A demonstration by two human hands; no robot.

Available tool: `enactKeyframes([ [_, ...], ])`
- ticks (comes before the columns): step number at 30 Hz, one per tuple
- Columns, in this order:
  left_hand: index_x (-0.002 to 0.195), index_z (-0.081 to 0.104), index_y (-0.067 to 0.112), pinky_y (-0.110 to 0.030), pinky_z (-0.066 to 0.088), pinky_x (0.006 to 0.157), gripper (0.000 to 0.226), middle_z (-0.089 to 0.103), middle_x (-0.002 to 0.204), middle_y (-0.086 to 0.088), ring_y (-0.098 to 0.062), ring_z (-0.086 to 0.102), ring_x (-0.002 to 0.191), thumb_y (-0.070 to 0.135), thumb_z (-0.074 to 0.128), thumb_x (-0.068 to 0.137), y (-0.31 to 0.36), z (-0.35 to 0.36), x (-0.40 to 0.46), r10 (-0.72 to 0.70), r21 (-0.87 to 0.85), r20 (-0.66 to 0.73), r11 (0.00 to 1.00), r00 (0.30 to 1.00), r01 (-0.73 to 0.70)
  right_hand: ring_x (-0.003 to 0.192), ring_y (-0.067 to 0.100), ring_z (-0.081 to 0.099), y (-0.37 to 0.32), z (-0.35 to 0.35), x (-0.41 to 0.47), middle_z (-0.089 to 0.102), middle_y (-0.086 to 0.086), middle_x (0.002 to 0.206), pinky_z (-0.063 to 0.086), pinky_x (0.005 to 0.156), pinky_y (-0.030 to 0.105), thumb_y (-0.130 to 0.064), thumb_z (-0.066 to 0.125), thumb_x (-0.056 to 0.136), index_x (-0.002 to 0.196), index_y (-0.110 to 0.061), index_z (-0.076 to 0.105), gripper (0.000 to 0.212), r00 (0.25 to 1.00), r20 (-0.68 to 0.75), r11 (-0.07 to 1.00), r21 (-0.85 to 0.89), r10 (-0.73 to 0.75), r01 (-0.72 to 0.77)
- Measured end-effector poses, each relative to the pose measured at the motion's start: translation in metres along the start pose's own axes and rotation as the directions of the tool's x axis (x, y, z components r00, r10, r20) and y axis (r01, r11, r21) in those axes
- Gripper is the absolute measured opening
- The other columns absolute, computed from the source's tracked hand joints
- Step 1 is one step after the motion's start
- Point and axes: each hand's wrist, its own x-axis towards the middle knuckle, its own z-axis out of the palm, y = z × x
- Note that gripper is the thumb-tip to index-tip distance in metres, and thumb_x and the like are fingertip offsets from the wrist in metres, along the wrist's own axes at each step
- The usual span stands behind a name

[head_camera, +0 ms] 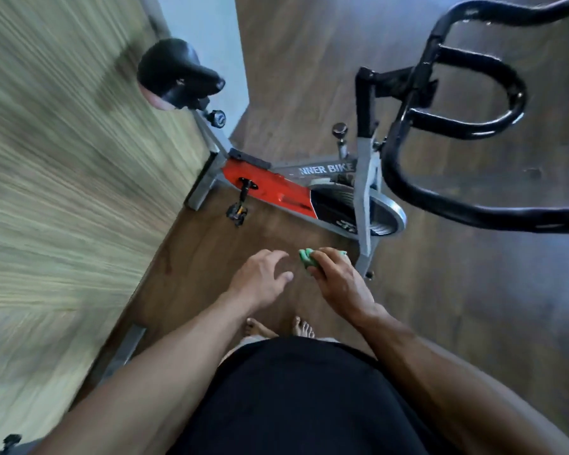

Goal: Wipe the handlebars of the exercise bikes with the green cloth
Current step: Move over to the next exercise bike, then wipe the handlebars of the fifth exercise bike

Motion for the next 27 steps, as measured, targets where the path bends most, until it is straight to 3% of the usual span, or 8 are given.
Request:
enactKeyframes([
  [8,0.130,0.056,0.025,-0.041,0.049,0.097,0.044,0.059,0.128,0.002,-0.019,0.058,0.116,0.041,0.063,0.090,0.045,0.023,0.010,0.177,0.060,0.089,0.981,0.980,-0.183,0.103,0.033,0.057,0.019,-0.029,-0.051,0.059,0.006,0.121,0.053,0.087,0.046,-0.024,0.061,0.096,0.120,-0.017,0.058,0.025,0.967,-0.164,0.981,0.015,0.194,-0.194],
  [13,0.130,0.057,0.023,-0.040,0.048,0.099,0.043,0.058,0.129,0.002,-0.018,0.055,0.119,0.039,0.062,0.090,0.063,0.021,0.021,0.322,0.073,0.152,0.939,0.934,-0.336,0.104,0.034,0.057,0.015,-0.036,-0.069,0.059,0.007,0.123,0.053,0.088,0.050,-0.023,0.062,0.096,0.121,-0.015,0.061,0.026,0.910,-0.253,0.943,0.035,0.328,-0.330],
  [16,0.128,0.058,0.021,-0.039,0.048,0.100,0.040,0.059,0.129,0.000,-0.017,0.055,0.119,0.036,0.062,0.092,0.072,0.012,0.032,0.443,0.071,0.119,0.889,0.888,-0.453,0.103,0.036,0.056,0.006,-0.047,-0.068,0.058,0.009,0.123,0.052,0.088,0.052,-0.029,0.055,0.097,0.121,-0.015,0.060,0.028,0.882,-0.316,0.929,-0.004,0.349,-0.369],
  [19,0.128,0.058,0.017,-0.038,0.048,0.101,0.039,0.060,0.129,-0.003,-0.018,0.055,0.119,0.033,0.063,0.092,0.083,-0.001,0.041,0.567,0.090,0.080,0.815,0.820,-0.573,0.101,0.036,0.057,-0.004,-0.060,-0.062,0.059,0.013,0.119,0.051,0.089,0.053,-0.031,0.048,0.096,0.119,-0.010,0.061,0.034,0.854,-0.412,0.927,-0.056,0.317,-0.371],
  [24,0.125,0.060,0.008,-0.041,0.049,0.100,0.038,0.059,0.126,-0.012,-0.027,0.056,0.117,0.027,0.065,0.092,0.105,-0.029,0.055,0.741,0.098,-0.010,0.669,0.672,-0.736,0.102,0.033,0.056,-0.015,-0.083,-0.047,0.060,0.016,0.114,0.049,0.091,0.052,-0.023,0.057,0.094,0.116,-0.004,0.063,0.030,0.804,-0.557,0.913,-0.185,0.209,-0.365],
  [27,0.129,0.058,0.007,-0.041,0.038,0.110,0.044,0.053,0.136,-0.017,-0.030,0.049,0.127,0.034,0.061,0.095,0.118,-0.043,0.065,0.824,0.176,-0.106,0.567,0.557,-0.805,0.114,0.037,0.055,-0.025,-0.105,-0.042,0.060,0.018,0.119,0.045,0.099,0.056,-0.024,0.057,0.095,0.119,-0.003,0.063,0.033,0.787,-0.590,0.880,-0.259,0.183,-0.398],
])
